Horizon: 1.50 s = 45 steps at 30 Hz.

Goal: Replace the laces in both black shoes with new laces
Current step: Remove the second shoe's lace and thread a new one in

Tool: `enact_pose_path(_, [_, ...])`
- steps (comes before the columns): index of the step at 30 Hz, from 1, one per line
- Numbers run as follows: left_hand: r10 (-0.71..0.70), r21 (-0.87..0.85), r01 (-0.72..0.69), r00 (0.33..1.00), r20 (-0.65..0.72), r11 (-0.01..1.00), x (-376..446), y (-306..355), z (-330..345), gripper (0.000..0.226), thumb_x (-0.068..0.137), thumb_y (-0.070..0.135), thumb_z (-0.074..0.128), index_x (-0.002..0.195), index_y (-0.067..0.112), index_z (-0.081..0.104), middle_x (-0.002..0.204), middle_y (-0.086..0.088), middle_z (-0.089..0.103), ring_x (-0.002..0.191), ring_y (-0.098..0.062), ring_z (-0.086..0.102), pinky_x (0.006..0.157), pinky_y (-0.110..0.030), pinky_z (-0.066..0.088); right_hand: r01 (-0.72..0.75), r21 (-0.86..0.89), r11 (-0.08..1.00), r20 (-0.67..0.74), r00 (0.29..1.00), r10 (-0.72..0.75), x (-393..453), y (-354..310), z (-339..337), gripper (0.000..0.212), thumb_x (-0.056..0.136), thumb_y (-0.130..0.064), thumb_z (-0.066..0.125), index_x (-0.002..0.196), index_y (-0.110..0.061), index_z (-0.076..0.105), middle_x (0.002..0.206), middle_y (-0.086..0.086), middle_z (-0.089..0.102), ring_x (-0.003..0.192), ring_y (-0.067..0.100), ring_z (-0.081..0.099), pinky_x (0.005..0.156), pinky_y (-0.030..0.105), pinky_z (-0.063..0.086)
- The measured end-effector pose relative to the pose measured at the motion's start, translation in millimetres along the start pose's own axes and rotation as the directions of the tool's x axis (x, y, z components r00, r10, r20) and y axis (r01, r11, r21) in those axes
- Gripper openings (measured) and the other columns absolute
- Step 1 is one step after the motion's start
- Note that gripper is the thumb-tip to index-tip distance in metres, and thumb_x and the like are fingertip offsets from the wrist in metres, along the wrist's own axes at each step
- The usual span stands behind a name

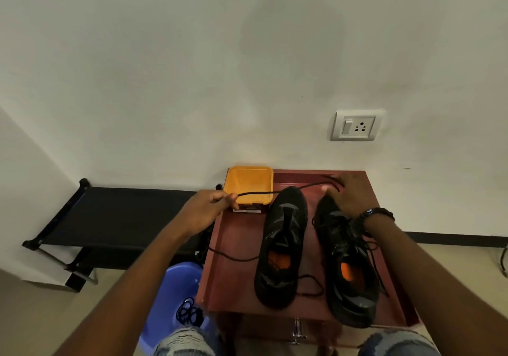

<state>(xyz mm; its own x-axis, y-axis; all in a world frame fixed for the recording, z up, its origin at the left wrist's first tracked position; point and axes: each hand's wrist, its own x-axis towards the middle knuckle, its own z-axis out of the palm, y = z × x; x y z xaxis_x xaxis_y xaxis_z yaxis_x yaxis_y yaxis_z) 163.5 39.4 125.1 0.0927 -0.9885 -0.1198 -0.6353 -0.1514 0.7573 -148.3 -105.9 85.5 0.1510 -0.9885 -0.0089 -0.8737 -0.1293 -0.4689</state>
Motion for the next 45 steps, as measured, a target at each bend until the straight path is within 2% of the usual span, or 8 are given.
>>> enact_pose_path(3, [0.083, 0.066, -0.09, 0.992, 0.098, 0.994, 2, 13, 24, 0.04, 0.1, 0.048, 0.043, 0.087, 0.027, 0.074, 0.086, 0.015, 0.068, 0.079, 0.004, 0.06, 0.073, -0.018, 0.039, 0.301, 0.034, 0.953, 0.049, 0.952, -0.302, -30, -43, 11, 0.073, 0.086, -0.045, 0.07, 0.149, -0.031, 0.035, 0.151, 0.0, 0.038, 0.135, 0.019, 0.04, 0.108, 0.042, 0.041])
enact_pose_path(7, [0.147, 0.058, -0.153, 0.984, 0.102, 0.986, 13, 32, 48, 0.038, 0.1, 0.045, 0.047, 0.08, 0.018, 0.065, 0.064, 0.012, 0.056, 0.056, 0.002, 0.049, 0.057, -0.012, 0.035, 0.474, 0.293, 0.83, 0.261, 0.796, -0.546, -59, -81, 28, 0.023, 0.098, -0.031, 0.057, 0.12, -0.03, 0.064, 0.101, -0.01, 0.07, 0.088, 0.003, 0.064, 0.078, 0.022, 0.05])
enact_pose_path(14, [0.095, 0.046, -0.096, 0.995, 0.028, 0.994, 12, 7, 29, 0.042, 0.099, 0.051, 0.043, 0.08, 0.024, 0.069, 0.07, 0.0, 0.056, 0.062, -0.008, 0.047, 0.062, -0.023, 0.032, 0.149, -0.02, 0.989, 0.034, 0.988, -0.148, -26, -1, -2, 0.02, 0.1, -0.033, 0.055, 0.087, -0.036, 0.069, 0.087, -0.005, 0.072, 0.085, 0.018, 0.068, 0.067, 0.027, 0.047])
enact_pose_path(19, [0.116, 0.009, -0.118, 0.986, 0.116, 0.993, 10, 23, 48, 0.038, 0.101, 0.044, 0.046, 0.079, 0.022, 0.067, 0.06, 0.015, 0.055, 0.055, 0.0, 0.043, 0.057, -0.016, 0.031, 0.456, 0.145, 0.878, 0.189, 0.858, -0.477, -52, -47, 16, 0.061, 0.09, -0.037, 0.068, 0.145, -0.034, 0.044, 0.141, -0.014, 0.048, 0.126, 0.004, 0.046, 0.105, 0.029, 0.042])
enact_pose_path(25, [0.134, 0.072, -0.141, 0.987, 0.088, 0.987, 17, 27, 47, 0.042, 0.098, 0.052, 0.045, 0.08, 0.021, 0.068, 0.084, -0.011, 0.067, 0.066, -0.013, 0.05, 0.063, -0.026, 0.034, 0.371, 0.236, 0.898, 0.047, 0.919, -0.392, -53, -38, 6, 0.019, 0.1, -0.03, 0.055, 0.099, -0.029, 0.073, 0.072, -0.018, 0.065, 0.068, -0.004, 0.061, 0.061, 0.011, 0.039])
enact_pose_path(30, [0.084, 0.073, -0.087, 0.996, 0.04, 0.994, 12, 7, 28, 0.041, 0.098, 0.052, 0.044, 0.079, 0.025, 0.069, 0.075, -0.002, 0.062, 0.067, -0.009, 0.052, 0.066, -0.025, 0.037, 0.087, -0.014, 0.996, 0.067, 0.994, -0.086, -42, 8, -3, 0.016, 0.099, -0.031, 0.057, 0.102, -0.028, 0.072, 0.095, -0.004, 0.072, 0.089, 0.017, 0.066, 0.073, 0.026, 0.044])
enact_pose_path(34, [0.107, 0.051, -0.114, 0.986, 0.126, 0.992, 13, 13, 46, 0.043, 0.098, 0.051, 0.043, 0.085, 0.022, 0.072, 0.08, -0.003, 0.066, 0.069, -0.017, 0.054, 0.068, -0.025, 0.038, 0.338, 0.166, 0.927, 0.151, 0.92, -0.362, -59, -29, 2, 0.056, 0.09, -0.035, 0.069, 0.142, -0.029, 0.049, 0.135, -0.015, 0.047, 0.125, 0.003, 0.043, 0.104, 0.024, 0.037])
enact_pose_path(45, [0.108, -0.047, -0.105, 0.991, 0.074, 0.993, 14, 25, 56, 0.039, 0.101, 0.046, 0.045, 0.082, 0.023, 0.071, 0.085, -0.006, 0.069, 0.076, -0.024, 0.057, 0.068, -0.024, 0.035, 0.163, 0.303, 0.939, 0.1, 0.975, -0.201, -64, -9, -6, 0.009, 0.091, -0.03, 0.068, 0.096, -0.026, 0.074, 0.09, -0.013, 0.07, 0.087, 0.003, 0.066, 0.076, 0.013, 0.051])
